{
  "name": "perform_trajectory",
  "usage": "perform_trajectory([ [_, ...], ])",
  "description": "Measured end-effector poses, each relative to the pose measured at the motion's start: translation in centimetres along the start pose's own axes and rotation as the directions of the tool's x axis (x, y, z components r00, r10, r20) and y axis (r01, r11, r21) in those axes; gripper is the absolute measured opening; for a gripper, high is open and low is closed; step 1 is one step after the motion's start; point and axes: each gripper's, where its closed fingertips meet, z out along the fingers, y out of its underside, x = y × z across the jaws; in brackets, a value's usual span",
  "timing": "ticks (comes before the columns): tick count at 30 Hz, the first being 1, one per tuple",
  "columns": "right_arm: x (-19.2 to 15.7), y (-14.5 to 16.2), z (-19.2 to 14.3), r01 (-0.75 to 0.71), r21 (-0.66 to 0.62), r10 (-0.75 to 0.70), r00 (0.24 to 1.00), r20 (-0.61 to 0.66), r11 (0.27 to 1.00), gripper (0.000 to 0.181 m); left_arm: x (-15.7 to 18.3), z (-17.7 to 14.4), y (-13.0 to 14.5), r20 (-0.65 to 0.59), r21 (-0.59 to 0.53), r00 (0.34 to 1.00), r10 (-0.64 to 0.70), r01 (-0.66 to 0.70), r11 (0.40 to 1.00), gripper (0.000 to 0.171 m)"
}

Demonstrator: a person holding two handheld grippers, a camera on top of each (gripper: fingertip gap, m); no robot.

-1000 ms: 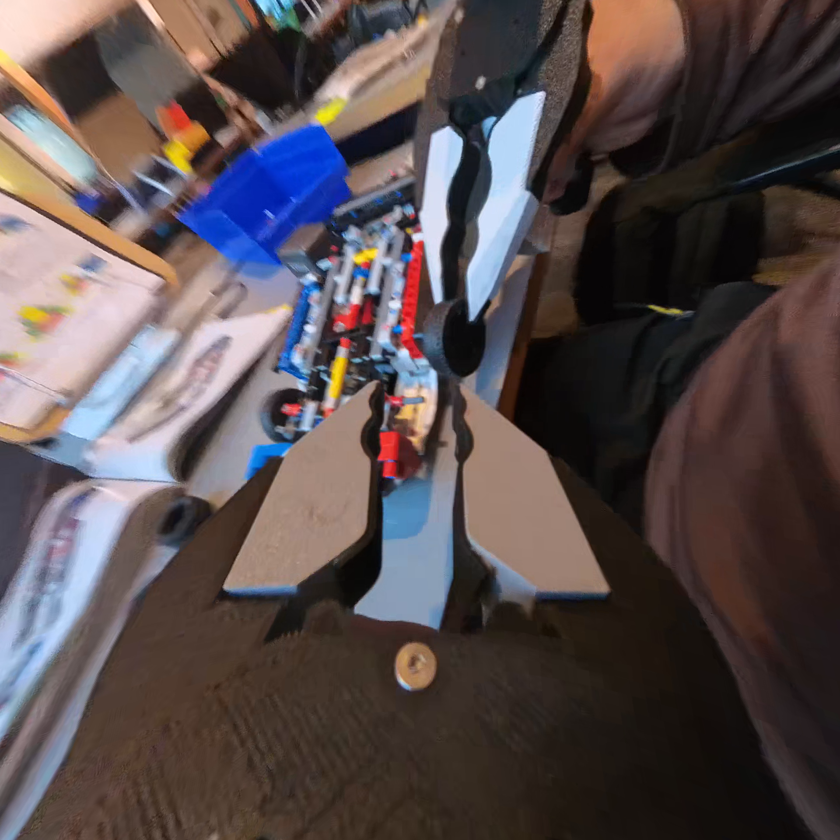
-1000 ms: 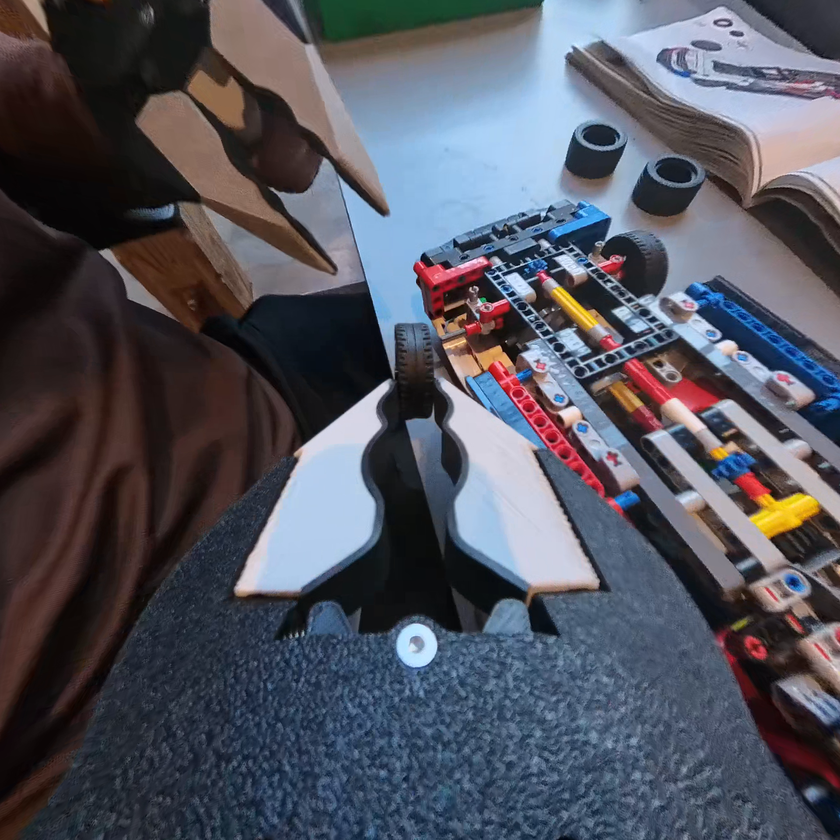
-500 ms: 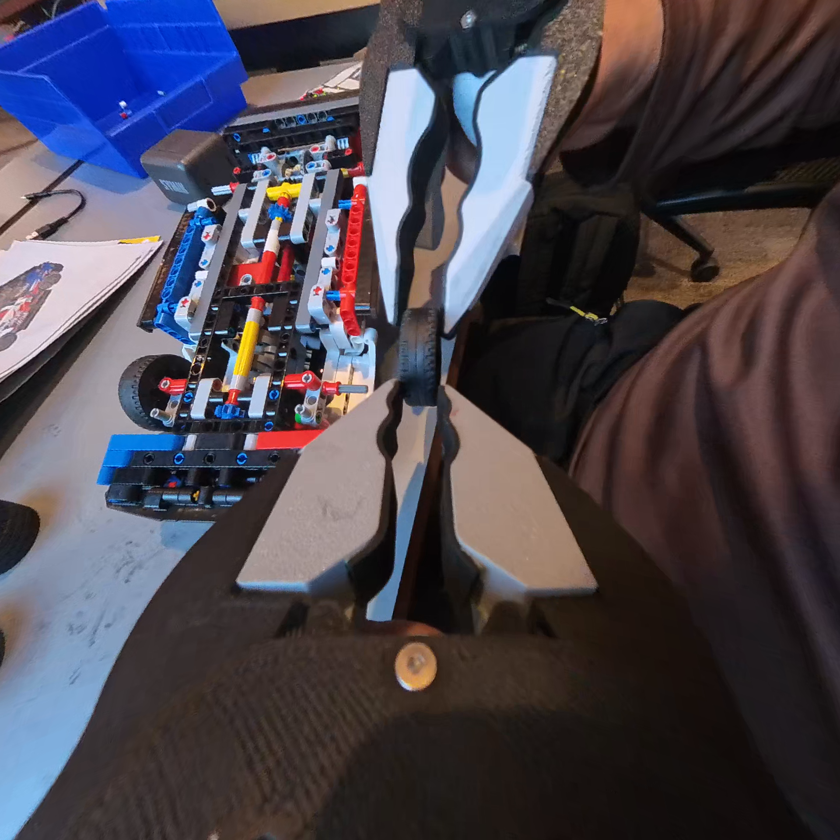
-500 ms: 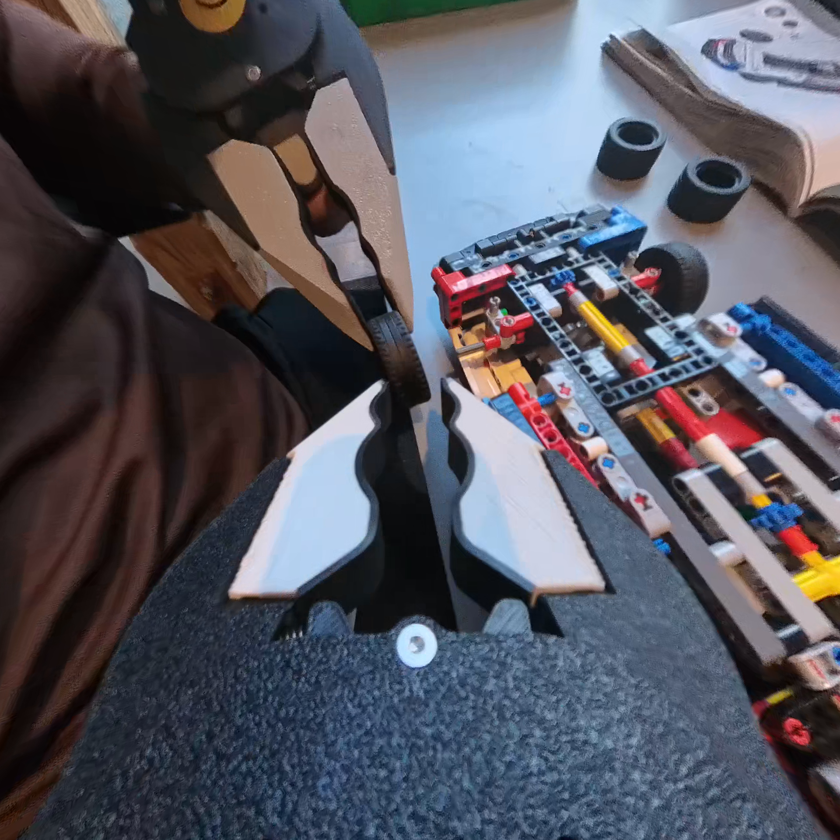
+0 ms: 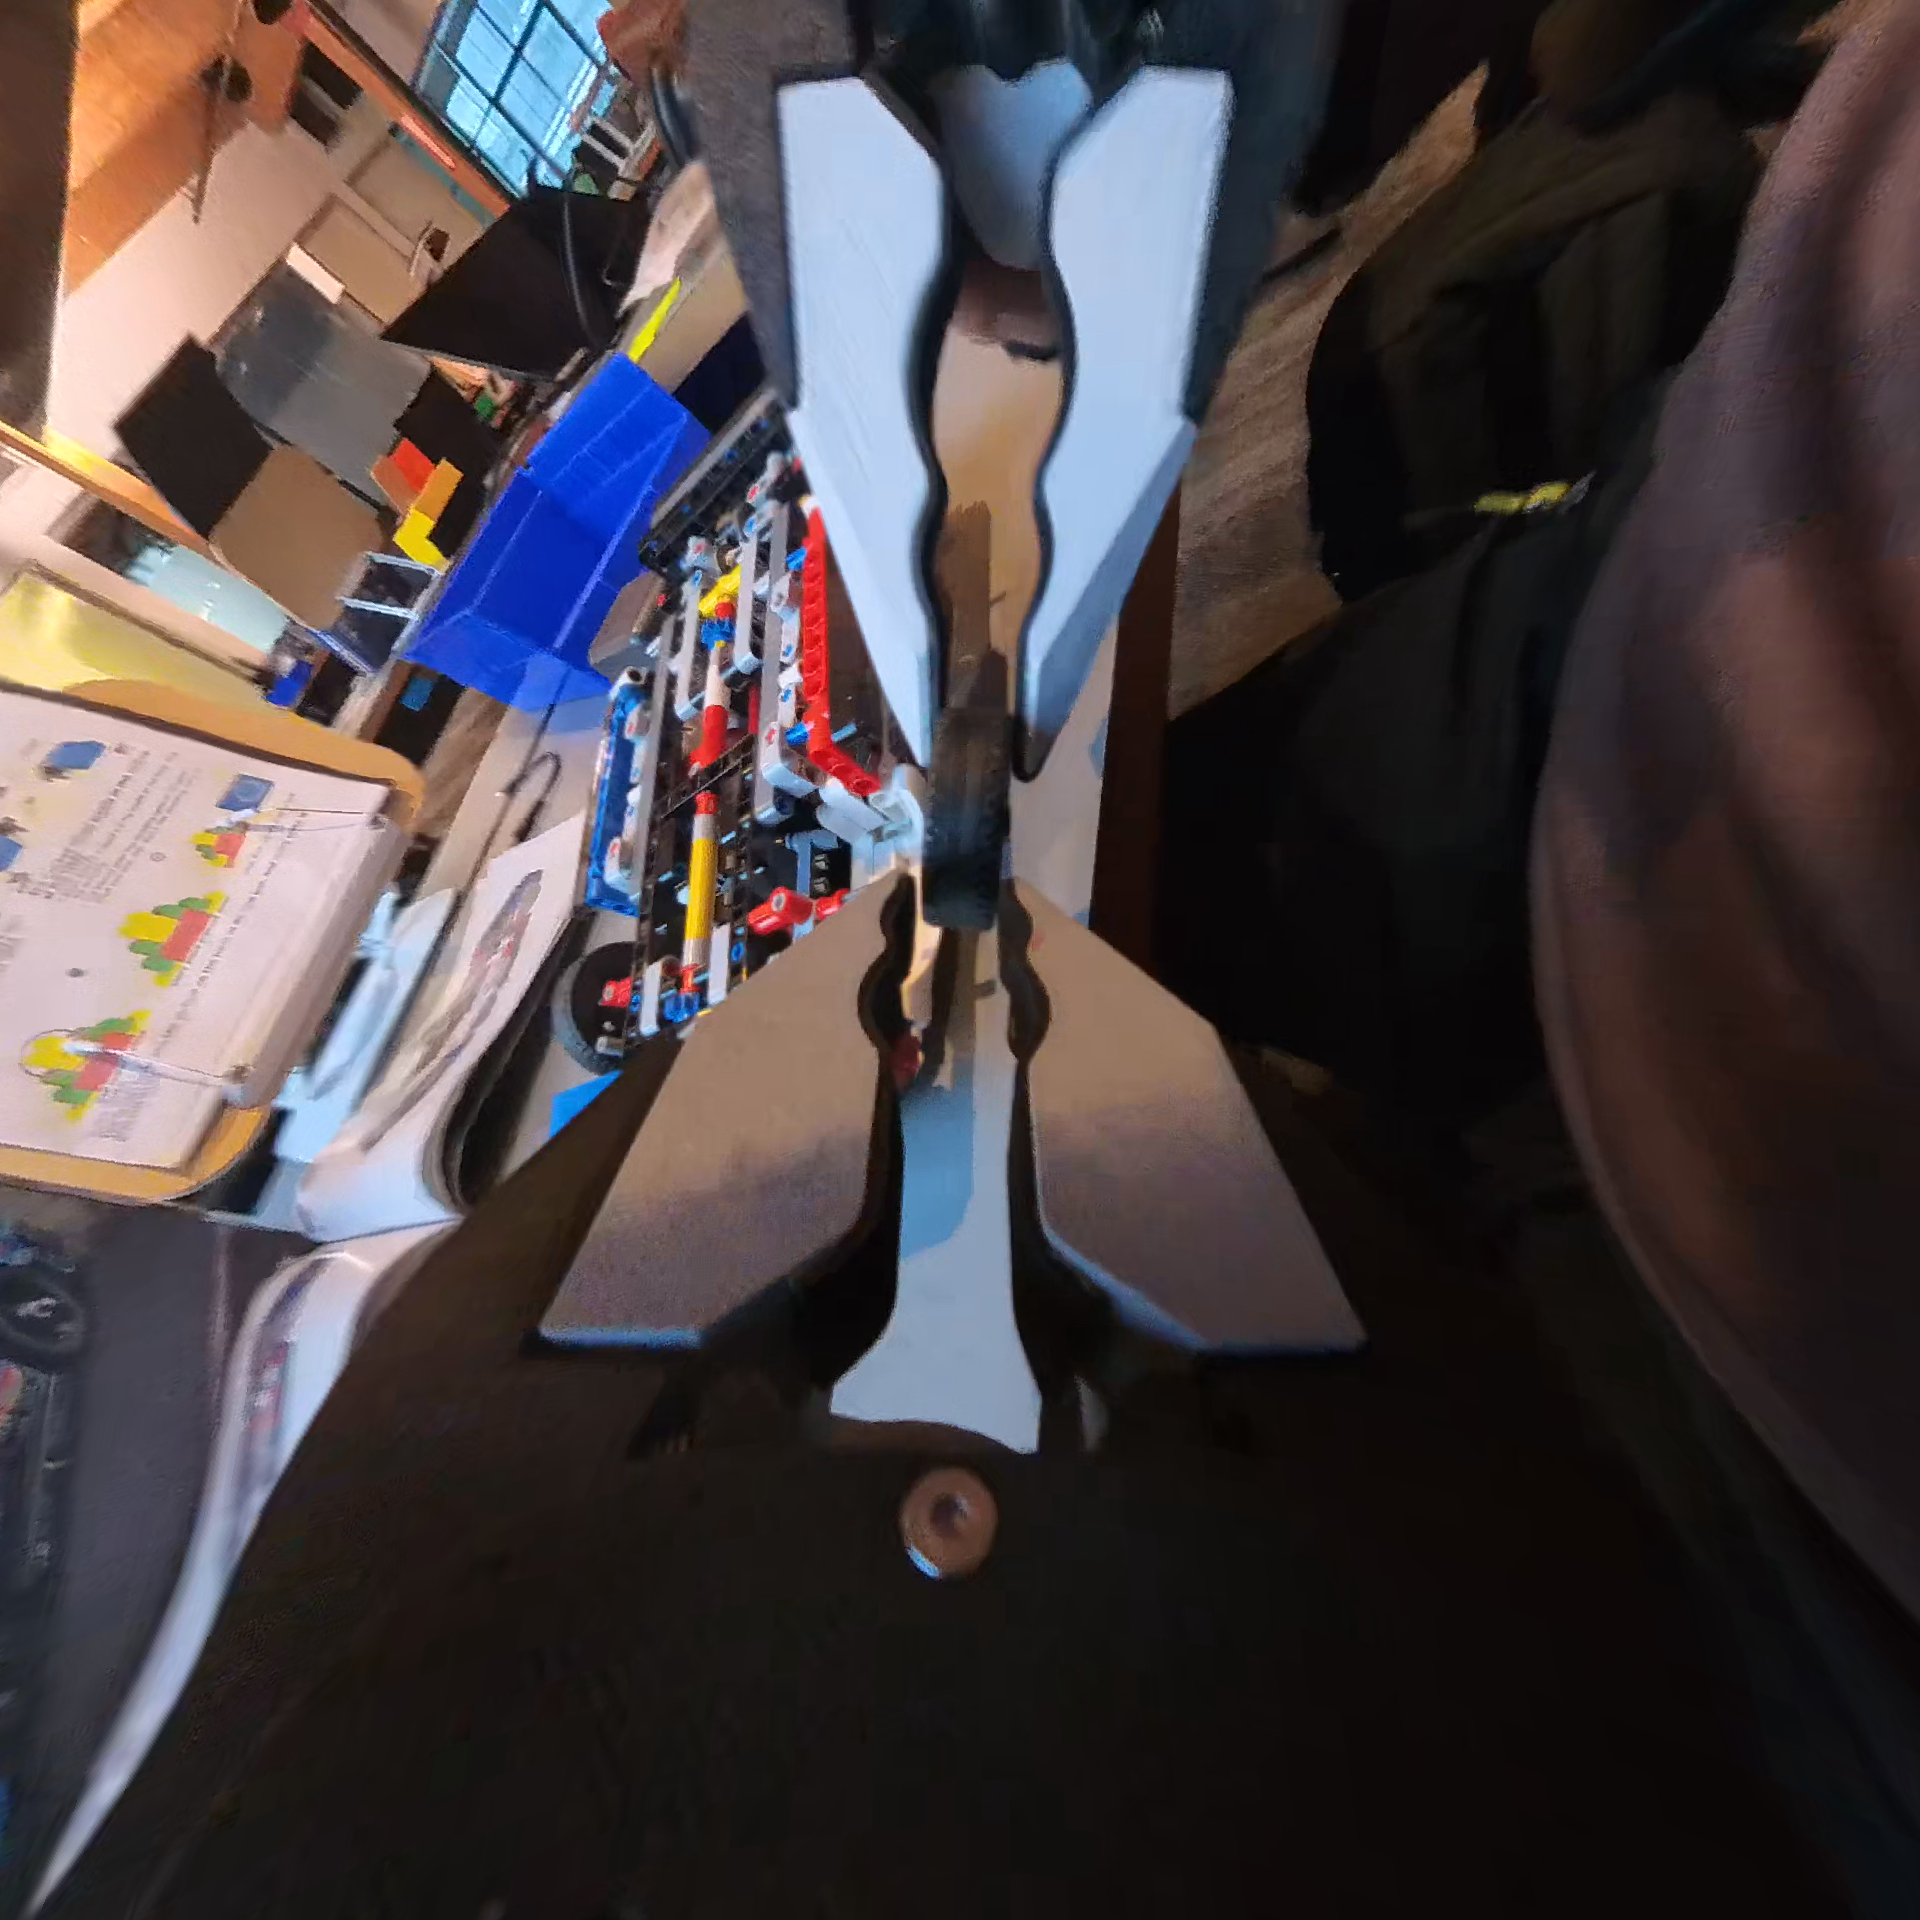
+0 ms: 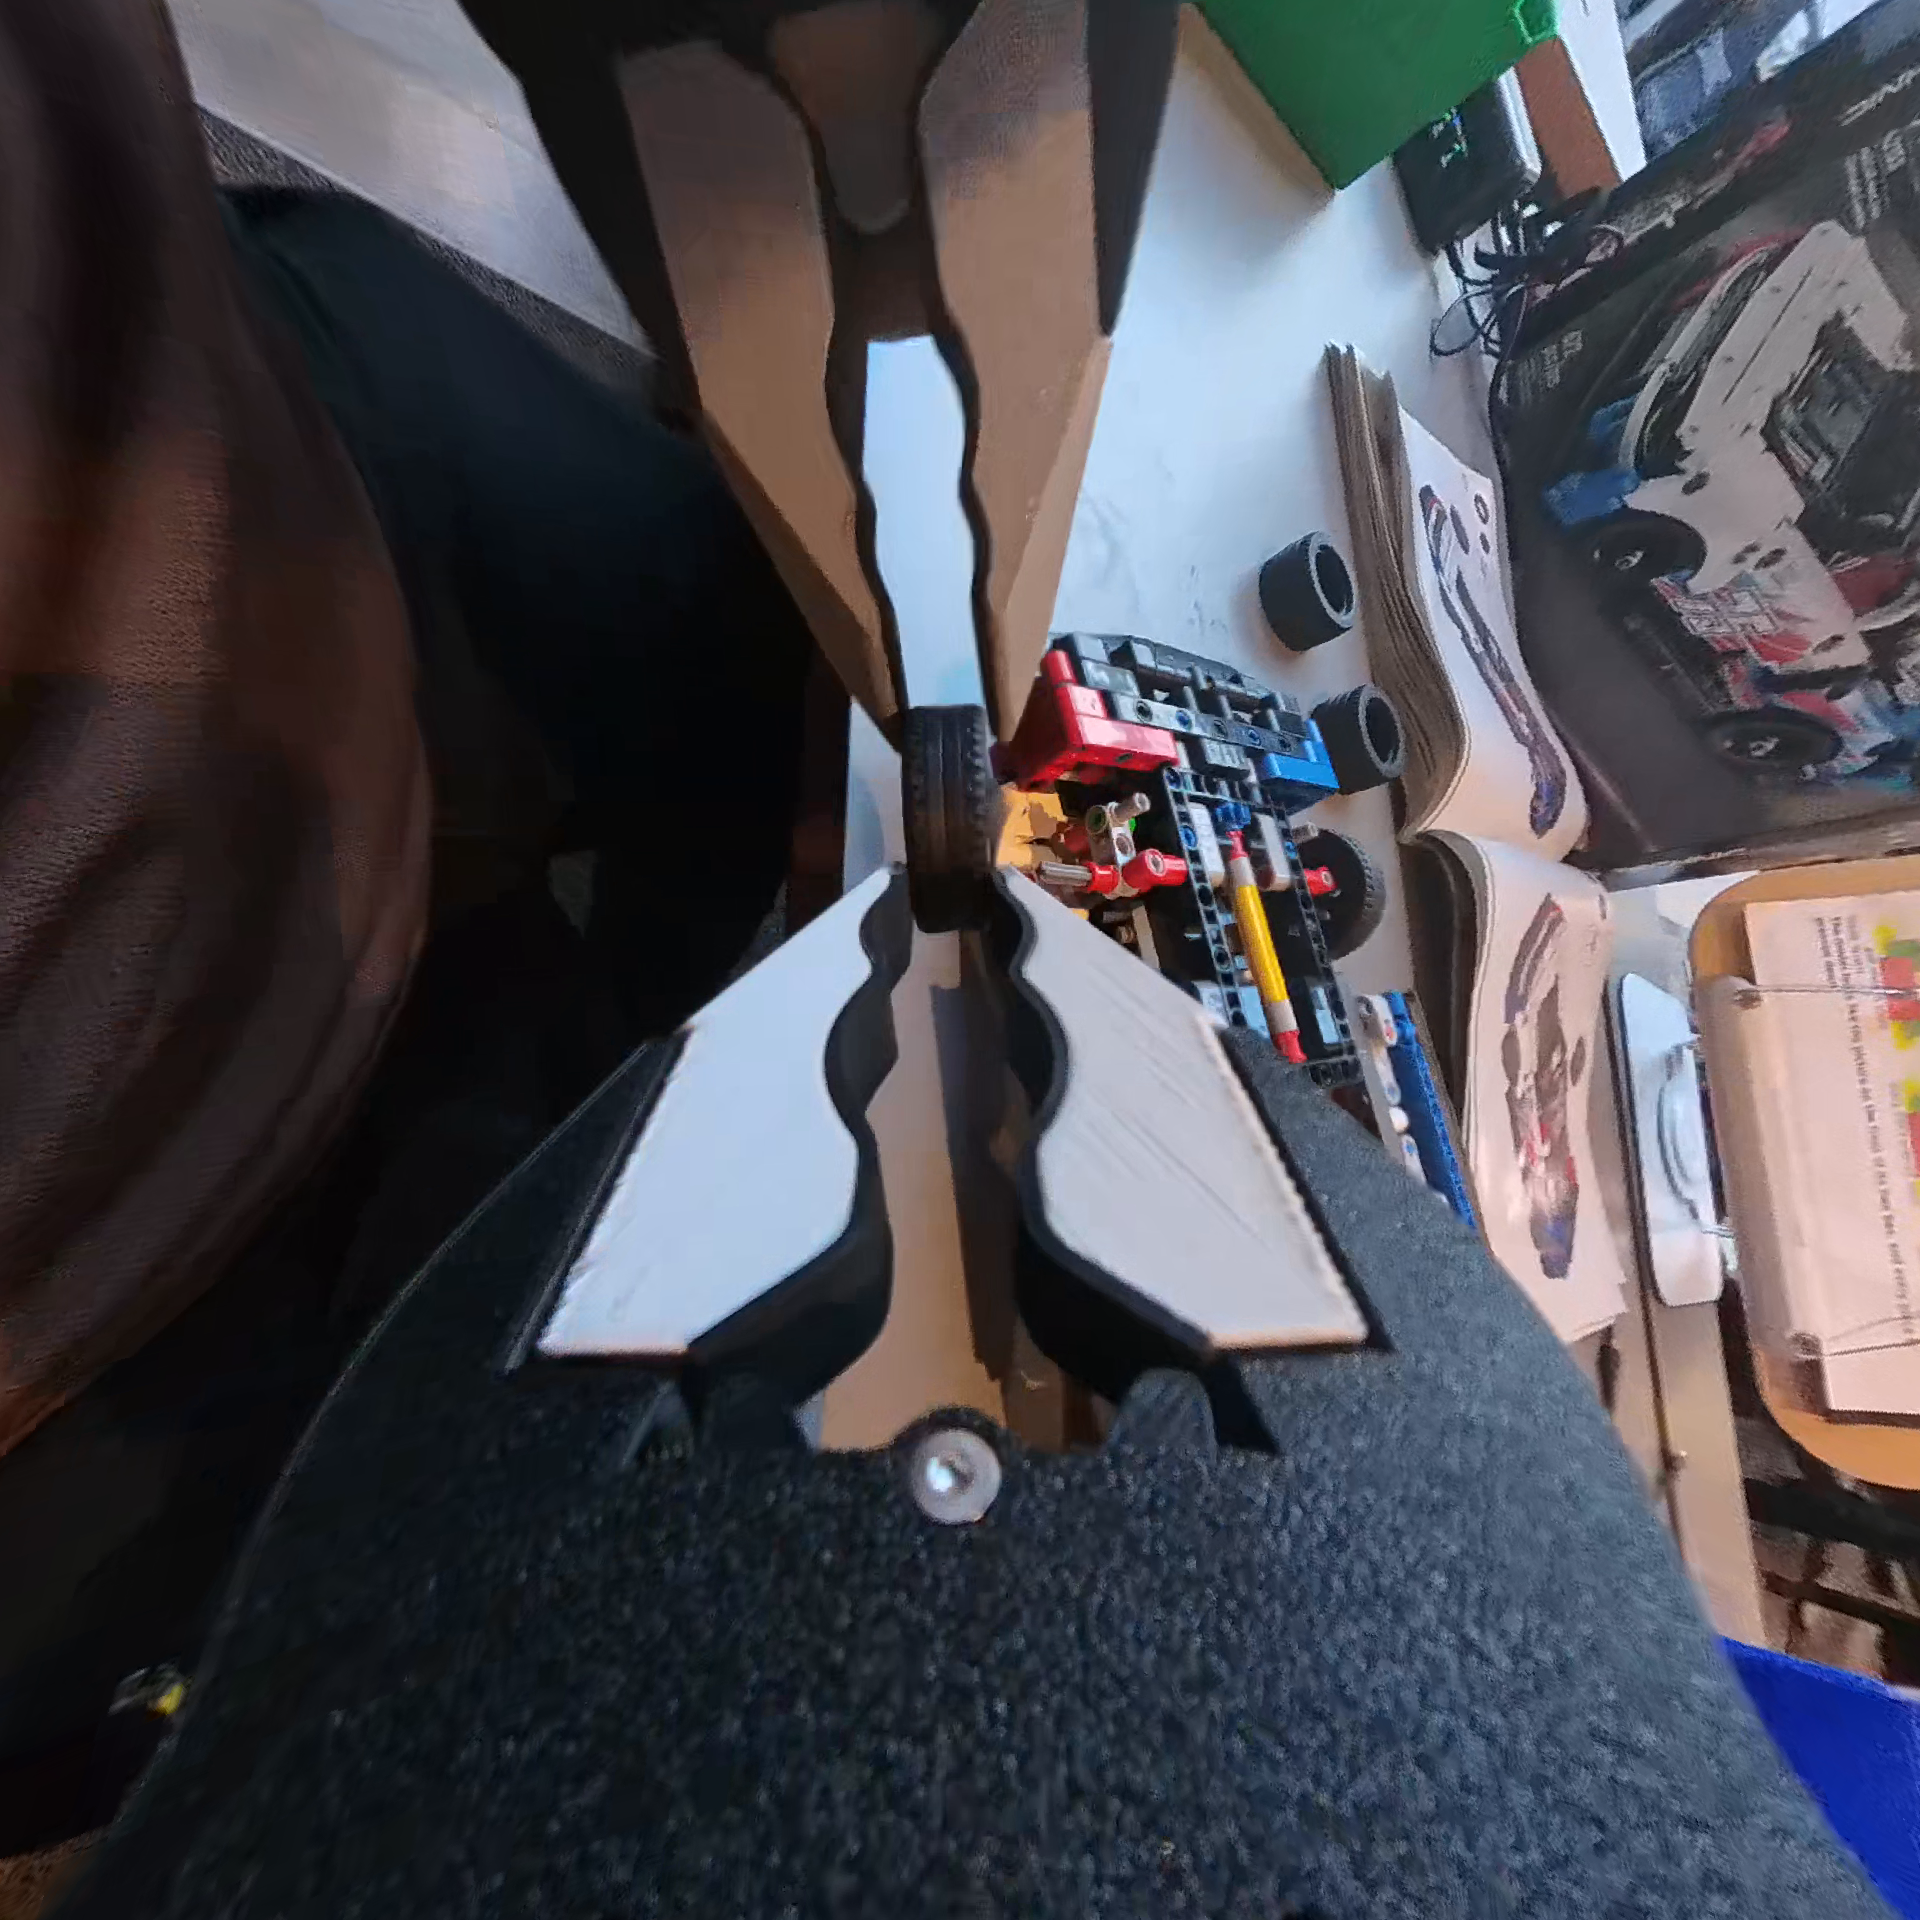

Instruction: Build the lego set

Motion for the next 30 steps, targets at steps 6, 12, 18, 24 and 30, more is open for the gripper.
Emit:
perform_trajectory([
  [6, 0.8, 1.5, 0.7, -0.1, -0.074, 0.103, 0.994, 0.034, 0.992, 0.012, -4.0, -1.2, 0.5, -0.251, -0.024, 0.881, -0.402, 0.41, 0.912, 0.056],
  [12, 0.5, 2.1, 1.5, -0.203, -0.103, 0.211, 0.974, 0.083, 0.974, 0.012, -3.4, 0.8, 0.2, -0.219, -0.02, 0.918, -0.331, 0.335, 0.942, 0.037],
  [18, 1.0, 1.9, 1.8, -0.284, -0.086, 0.293, 0.947, 0.13, 0.955, 0.011, -2.2, 1.3, 0.6, -0.151, -0.026, 0.949, -0.276, 0.276, 0.961, 0.029],
  [24, 1.4, 1.8, 1.7, -0.272, -0.093, 0.283, 0.949, 0.141, 0.958, 0.011, -1.3, 1.5, 1.6, -0.162, -0.069, 0.955, -0.25, 0.242, 0.968, 0.026],
  [30, 1.6, 1.8, 1.7, -0.276, -0.09, 0.287, 0.947, 0.146, 0.957, 0.01, -1.0, 2.0, 1.7, -0.16, -0.07, 0.951, -0.265, 0.257, 0.964, 0.024],
])
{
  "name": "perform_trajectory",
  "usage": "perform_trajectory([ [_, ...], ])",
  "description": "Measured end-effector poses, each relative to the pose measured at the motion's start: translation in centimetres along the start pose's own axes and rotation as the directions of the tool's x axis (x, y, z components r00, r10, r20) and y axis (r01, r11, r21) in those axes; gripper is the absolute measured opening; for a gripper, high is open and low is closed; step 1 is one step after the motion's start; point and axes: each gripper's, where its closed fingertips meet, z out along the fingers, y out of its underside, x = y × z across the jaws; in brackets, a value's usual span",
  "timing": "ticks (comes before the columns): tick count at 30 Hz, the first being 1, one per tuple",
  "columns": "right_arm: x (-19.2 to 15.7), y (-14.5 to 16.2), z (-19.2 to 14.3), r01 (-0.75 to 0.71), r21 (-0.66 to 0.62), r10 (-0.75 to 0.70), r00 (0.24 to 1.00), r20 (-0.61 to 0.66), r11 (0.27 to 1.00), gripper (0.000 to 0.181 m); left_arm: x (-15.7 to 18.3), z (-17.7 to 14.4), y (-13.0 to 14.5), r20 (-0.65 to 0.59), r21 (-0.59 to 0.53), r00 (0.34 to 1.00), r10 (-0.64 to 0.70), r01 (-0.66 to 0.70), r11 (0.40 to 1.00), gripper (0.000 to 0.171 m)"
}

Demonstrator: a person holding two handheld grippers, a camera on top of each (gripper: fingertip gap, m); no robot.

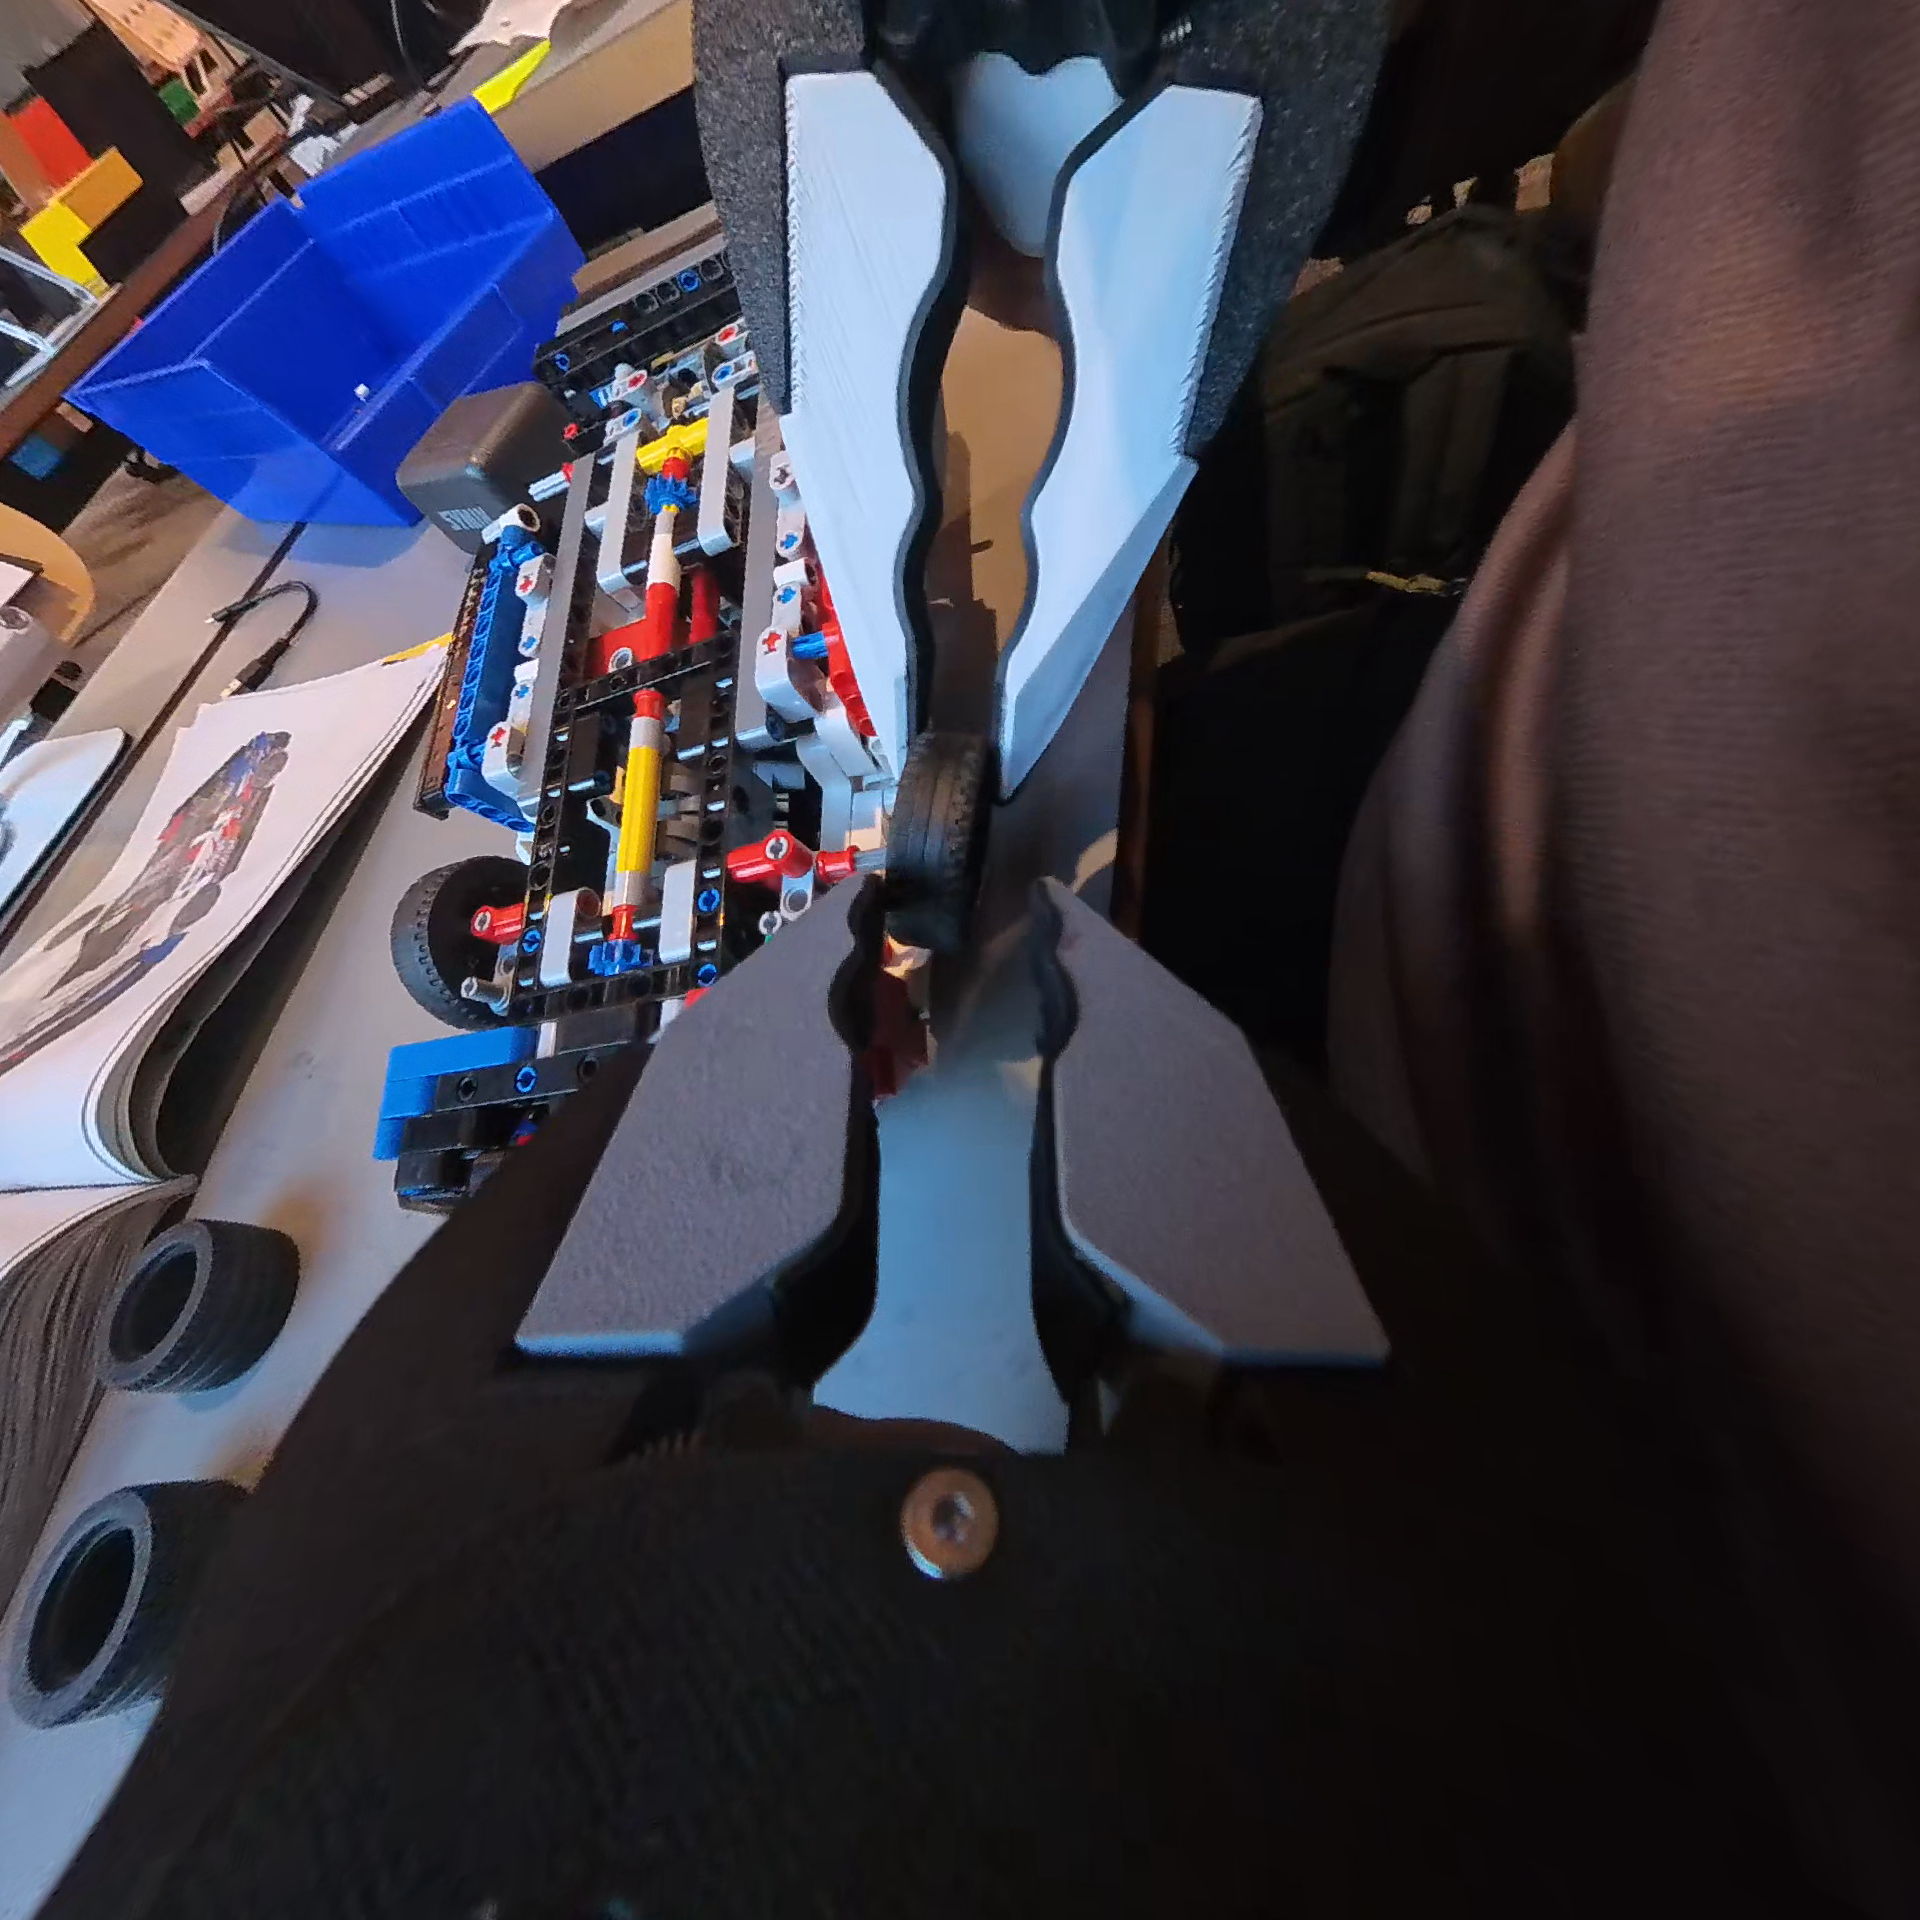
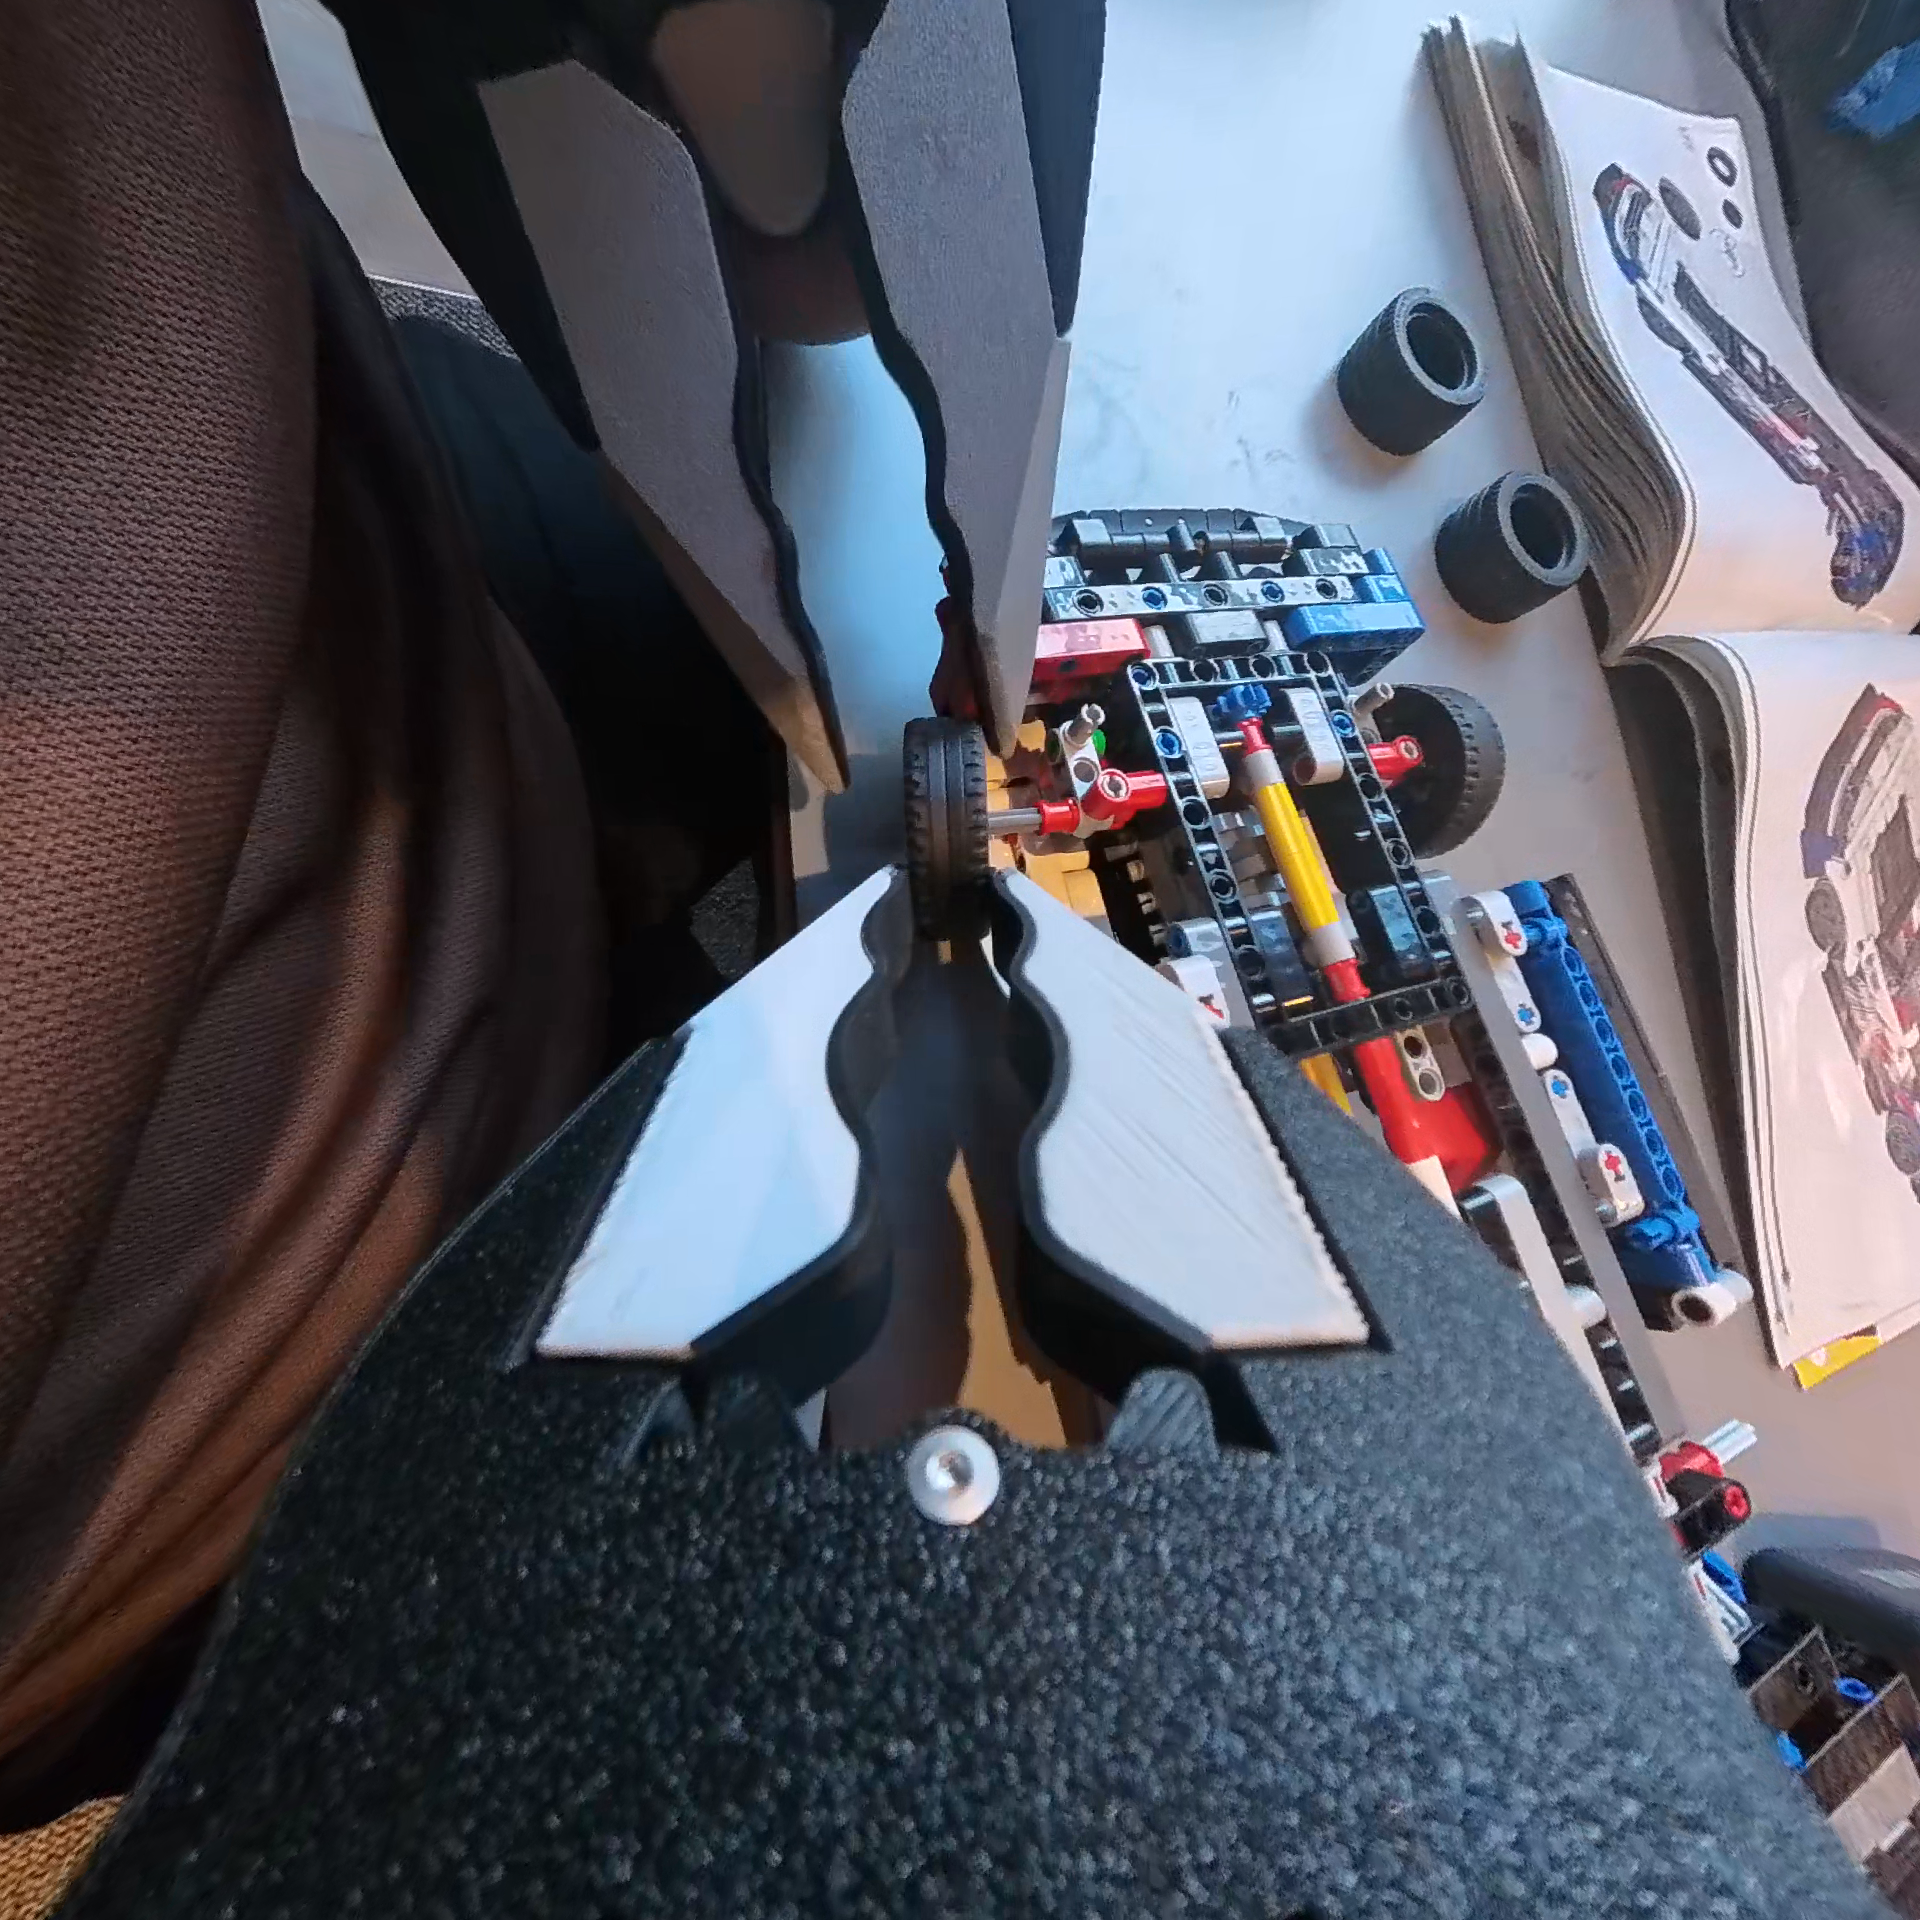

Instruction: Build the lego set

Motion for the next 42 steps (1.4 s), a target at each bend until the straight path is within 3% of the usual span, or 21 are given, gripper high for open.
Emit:
perform_trajectory([
  [6, 0.0, 0.0, 0.0, -0.006, 0.001, 0.006, 1.0, 0.009, 1.0, 0.01, -0.6, 0.1, 0.0, 0.06, -0.001, 0.998, 0.002, -0.002, 1.0, 0.012],
  [11, 0.1, -0.1, 0.1, -0.01, 0.007, 0.01, 1.0, -0.003, 1.0, 0.011, -0.8, 0.0, -0.1, 0.118, 0.002, 0.992, 0.041, -0.041, 0.999, 0.012],
  [20, 0.6, -0.8, -0.3, -0.131, 0.077, 0.129, 0.991, 0.038, 0.988, 0.012, -1.1, -0.1, -0.2, 0.123, 0.04, 0.98, -0.157, 0.153, 0.987, 0.012],
  [28, 0.9, -2.7, -1.4, -0.186, 0.175, 0.167, 0.979, 0.121, 0.967, 0.023, -1.1, 0.0, 0.0, 0.132, 0.038, 0.972, -0.196, 0.193, 0.98, 0.012],
  [32, 2.3, -2.2, -1.5, -0.184, 0.127, 0.169, 0.978, 0.122, 0.975, 0.037, -1.1, 0.1, 0.1, 0.137, 0.035, 0.97, -0.202, 0.199, 0.979, 0.012],
  [42, 2.4, -1.9, 0.0, -0.091, 0.035, 0.082, 0.977, 0.198, 0.995, 0.046, -1.4, -0.2, 0.3, 0.134, 0.052, 0.961, -0.243, 0.238, 0.97, 0.012],
])
